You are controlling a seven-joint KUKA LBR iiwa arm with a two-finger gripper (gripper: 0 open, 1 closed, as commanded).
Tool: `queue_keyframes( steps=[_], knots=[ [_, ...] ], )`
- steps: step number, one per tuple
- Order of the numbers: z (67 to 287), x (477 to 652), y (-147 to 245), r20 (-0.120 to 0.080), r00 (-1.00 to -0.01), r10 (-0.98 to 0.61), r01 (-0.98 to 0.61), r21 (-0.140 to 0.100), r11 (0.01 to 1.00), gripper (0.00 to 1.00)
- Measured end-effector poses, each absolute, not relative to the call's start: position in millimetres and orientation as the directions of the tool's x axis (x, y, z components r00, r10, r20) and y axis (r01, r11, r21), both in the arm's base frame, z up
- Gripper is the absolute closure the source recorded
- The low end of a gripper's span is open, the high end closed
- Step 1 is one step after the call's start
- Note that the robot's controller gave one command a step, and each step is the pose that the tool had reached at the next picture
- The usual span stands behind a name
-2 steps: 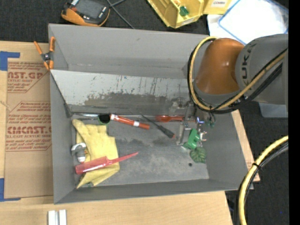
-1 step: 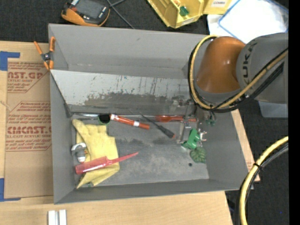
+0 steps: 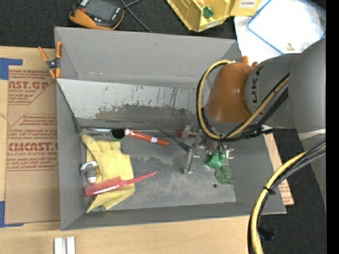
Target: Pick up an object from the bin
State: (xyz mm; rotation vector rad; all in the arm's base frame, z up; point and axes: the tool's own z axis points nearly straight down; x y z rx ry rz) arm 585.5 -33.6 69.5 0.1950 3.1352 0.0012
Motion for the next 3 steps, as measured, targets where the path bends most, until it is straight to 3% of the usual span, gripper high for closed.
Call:
queue_keyframes(
  steps=[1,2,3],
  knots=[
    [122,589.4,-32,-0.013,-0.997,0.076,0.076,-0.001,0.997,0.00],
    [73,585.2,-33,0.001,-0.993,0.117,0.117,0.001,0.993,0.00],
    [70,582.9,-32,-0.012,-0.961,0.275,0.275,0.006,0.961,0.00]
  ],
)
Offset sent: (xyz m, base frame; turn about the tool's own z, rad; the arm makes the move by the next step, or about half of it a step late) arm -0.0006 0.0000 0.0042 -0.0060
